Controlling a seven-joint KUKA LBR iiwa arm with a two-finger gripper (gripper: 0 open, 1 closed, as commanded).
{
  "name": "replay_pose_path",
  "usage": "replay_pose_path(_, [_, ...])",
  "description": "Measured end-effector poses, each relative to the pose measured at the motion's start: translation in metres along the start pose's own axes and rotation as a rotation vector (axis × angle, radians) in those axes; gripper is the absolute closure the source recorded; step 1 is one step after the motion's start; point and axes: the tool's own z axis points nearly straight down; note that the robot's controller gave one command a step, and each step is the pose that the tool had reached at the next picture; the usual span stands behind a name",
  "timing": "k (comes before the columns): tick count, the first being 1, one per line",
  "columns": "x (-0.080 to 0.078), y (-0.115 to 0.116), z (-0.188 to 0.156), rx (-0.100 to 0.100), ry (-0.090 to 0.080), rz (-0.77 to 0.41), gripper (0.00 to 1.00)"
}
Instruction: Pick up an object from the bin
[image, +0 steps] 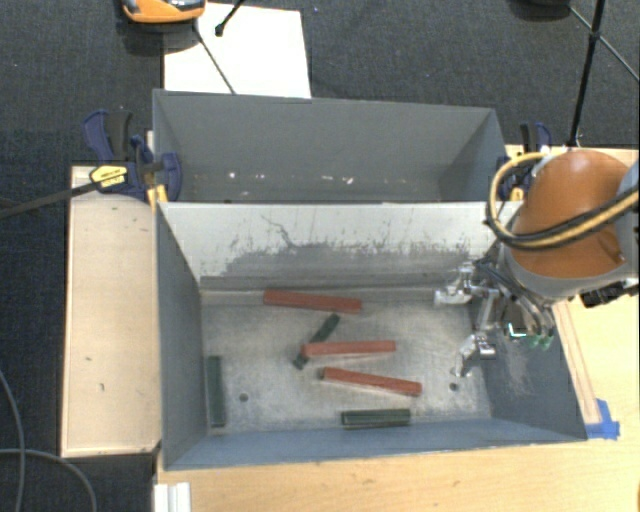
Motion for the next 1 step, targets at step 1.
replay_pose_path(1, [-0.0018,0.0003,-0.0037,0.001,-0.008,-0.003,0.0])
